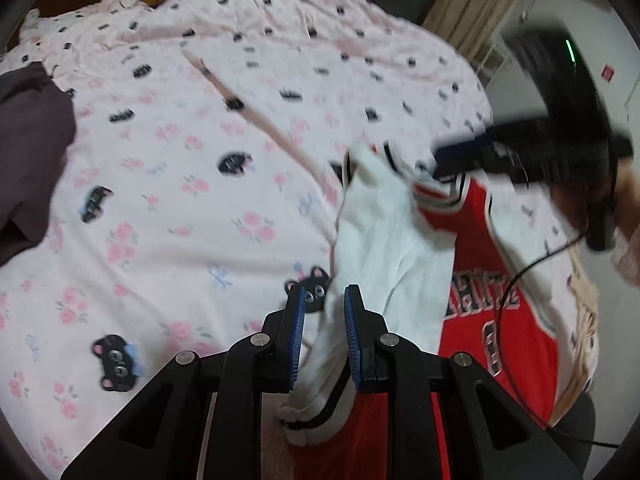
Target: Fold clothes
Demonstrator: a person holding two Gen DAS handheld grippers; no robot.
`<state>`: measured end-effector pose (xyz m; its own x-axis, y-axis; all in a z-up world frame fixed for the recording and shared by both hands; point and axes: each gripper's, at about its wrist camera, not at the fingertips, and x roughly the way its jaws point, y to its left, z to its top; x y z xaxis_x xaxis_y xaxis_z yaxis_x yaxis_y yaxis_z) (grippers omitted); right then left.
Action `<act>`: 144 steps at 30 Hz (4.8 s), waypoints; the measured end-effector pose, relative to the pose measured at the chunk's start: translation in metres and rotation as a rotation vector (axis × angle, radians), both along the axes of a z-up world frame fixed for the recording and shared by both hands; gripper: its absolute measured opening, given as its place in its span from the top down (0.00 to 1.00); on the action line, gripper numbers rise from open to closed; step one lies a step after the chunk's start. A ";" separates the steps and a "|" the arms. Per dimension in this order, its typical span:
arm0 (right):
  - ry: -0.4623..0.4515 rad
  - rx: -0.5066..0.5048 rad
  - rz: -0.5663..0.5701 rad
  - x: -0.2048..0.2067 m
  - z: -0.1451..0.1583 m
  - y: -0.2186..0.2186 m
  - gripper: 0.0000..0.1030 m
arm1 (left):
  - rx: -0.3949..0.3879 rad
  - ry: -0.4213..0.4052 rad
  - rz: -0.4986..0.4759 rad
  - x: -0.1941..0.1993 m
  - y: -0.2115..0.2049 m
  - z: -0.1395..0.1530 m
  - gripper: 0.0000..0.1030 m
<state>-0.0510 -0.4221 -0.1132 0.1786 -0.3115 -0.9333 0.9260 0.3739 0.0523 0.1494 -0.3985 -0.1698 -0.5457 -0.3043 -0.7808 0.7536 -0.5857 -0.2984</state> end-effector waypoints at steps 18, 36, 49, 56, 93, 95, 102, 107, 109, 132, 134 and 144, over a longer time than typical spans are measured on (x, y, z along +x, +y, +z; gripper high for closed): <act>-0.112 0.178 -0.055 0.028 -0.037 -0.061 0.79 | 0.002 -0.055 0.013 0.002 0.007 -0.008 0.83; -0.070 0.063 -0.231 -0.002 -0.030 -0.065 0.91 | -0.009 -0.125 0.087 0.007 0.004 -0.008 0.83; -0.069 0.222 0.065 0.058 -0.043 0.016 0.91 | -0.061 -0.083 -0.041 -0.017 0.017 0.001 0.73; 0.034 0.211 0.077 0.054 -0.059 0.045 0.87 | -0.062 -0.097 -0.049 -0.020 0.021 -0.002 0.73; -0.486 -0.147 -0.938 -0.192 -0.033 0.298 0.53 | -0.236 0.118 -0.411 -0.129 0.116 0.035 0.57; -0.543 -0.130 -0.957 -0.196 -0.045 0.302 0.53 | -0.239 0.090 -0.444 -0.137 0.128 0.029 0.57; -0.783 -0.070 -1.047 -0.207 -0.091 0.298 0.53 | -0.177 0.054 -0.453 -0.142 0.134 0.008 0.57; -0.936 -0.080 -1.169 -0.212 -0.113 0.296 0.55 | -0.134 0.069 -0.435 -0.144 0.124 0.003 0.57; -0.992 -0.082 -1.248 -0.214 -0.122 0.295 0.55 | -0.127 0.066 -0.433 -0.145 0.122 0.001 0.57; -0.699 -0.208 -1.196 -0.203 -0.053 0.257 0.98 | -0.105 0.169 -0.302 -0.110 0.079 0.033 0.57; -0.702 -0.210 -1.183 -0.200 -0.049 0.259 0.98 | -0.079 0.181 -0.283 -0.106 0.072 0.031 0.57; -0.531 -0.245 -0.899 -0.129 -0.004 0.216 0.98 | -0.096 0.195 -0.187 -0.084 0.048 0.041 0.57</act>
